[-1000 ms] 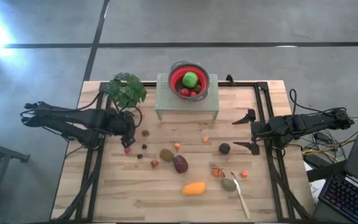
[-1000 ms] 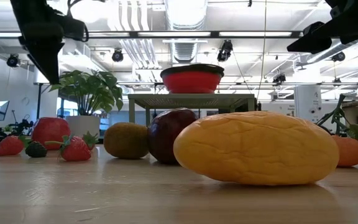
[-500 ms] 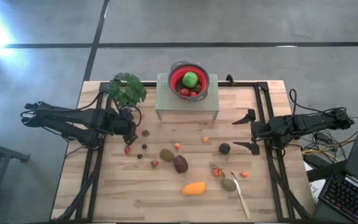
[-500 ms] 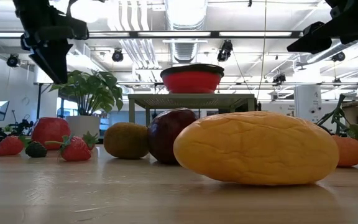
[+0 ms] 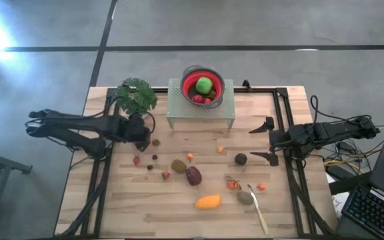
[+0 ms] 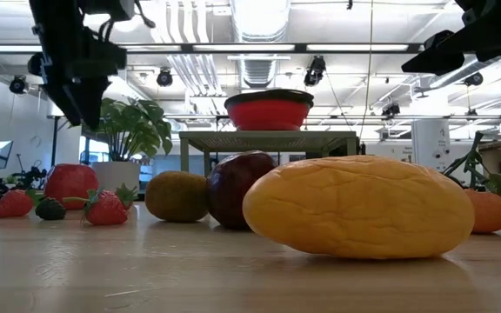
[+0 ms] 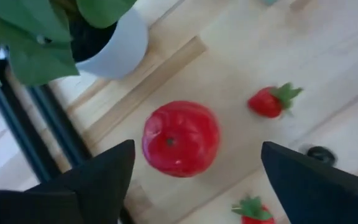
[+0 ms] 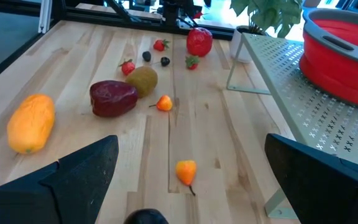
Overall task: Pick & Place Fruit
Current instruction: Put the apple into the red strainer bowl on the shelf
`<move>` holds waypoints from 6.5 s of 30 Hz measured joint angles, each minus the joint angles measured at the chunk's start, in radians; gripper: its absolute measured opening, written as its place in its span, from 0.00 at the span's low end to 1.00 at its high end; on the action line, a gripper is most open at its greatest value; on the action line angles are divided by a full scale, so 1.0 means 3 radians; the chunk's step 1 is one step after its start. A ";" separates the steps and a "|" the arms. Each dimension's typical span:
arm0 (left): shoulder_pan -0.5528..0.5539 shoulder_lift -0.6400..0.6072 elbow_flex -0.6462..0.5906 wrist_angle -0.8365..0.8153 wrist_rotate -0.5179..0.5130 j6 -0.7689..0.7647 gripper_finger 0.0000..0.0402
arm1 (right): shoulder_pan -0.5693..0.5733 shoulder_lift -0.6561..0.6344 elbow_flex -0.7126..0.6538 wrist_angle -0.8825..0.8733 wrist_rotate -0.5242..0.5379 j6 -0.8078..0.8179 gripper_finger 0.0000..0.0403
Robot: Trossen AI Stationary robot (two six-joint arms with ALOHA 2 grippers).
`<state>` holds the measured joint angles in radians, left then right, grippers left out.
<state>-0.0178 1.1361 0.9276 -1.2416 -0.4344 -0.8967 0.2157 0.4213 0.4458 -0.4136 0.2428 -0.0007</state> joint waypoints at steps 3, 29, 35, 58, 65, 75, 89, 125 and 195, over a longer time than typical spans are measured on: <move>0.0093 0.0122 0.0000 -0.0054 0.0095 -0.0040 0.92 | 0.0000 0.0000 0.0000 0.0000 0.0000 0.0000 0.99; 0.0669 0.0447 -0.0803 0.0647 0.0391 0.0308 0.93 | -0.0001 0.0001 0.0000 0.0000 0.0001 -0.0001 0.99; 0.0769 0.0445 -0.0971 0.0973 0.0431 0.0524 0.93 | -0.0001 0.0001 0.0000 0.0000 0.0000 -0.0001 0.99; 0.0771 0.0445 -0.0947 0.0762 0.0972 0.0869 0.93 | 0.0000 0.0000 0.0000 0.0000 0.0001 -0.0001 0.99; 0.0771 0.0442 -0.0868 0.0338 0.1014 0.0867 0.99 | 0.0000 0.0001 0.0000 0.0000 0.0000 -0.0001 0.99; 0.0772 0.0437 -0.0730 0.0272 0.1117 0.0902 0.99 | 0.0000 0.0000 0.0000 0.0000 0.0001 -0.0001 0.99; 0.0771 0.0438 -0.0108 -0.0253 0.1125 0.1052 0.99 | 0.0000 0.0000 0.0000 0.0000 0.0000 -0.0001 0.99; 0.0990 0.0438 -0.0360 0.0627 0.0430 0.1321 0.99 | 0.0000 0.0000 0.0000 0.0000 0.0001 -0.0001 0.99; 0.1077 0.0392 -0.0461 0.0763 0.0930 0.1236 0.92 | -0.0001 0.0001 0.0000 0.0000 0.0001 -0.0001 0.99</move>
<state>0.3054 1.2537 0.7892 -1.0128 -0.1555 -0.5259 0.2153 0.4217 0.4458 -0.4135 0.2430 -0.0010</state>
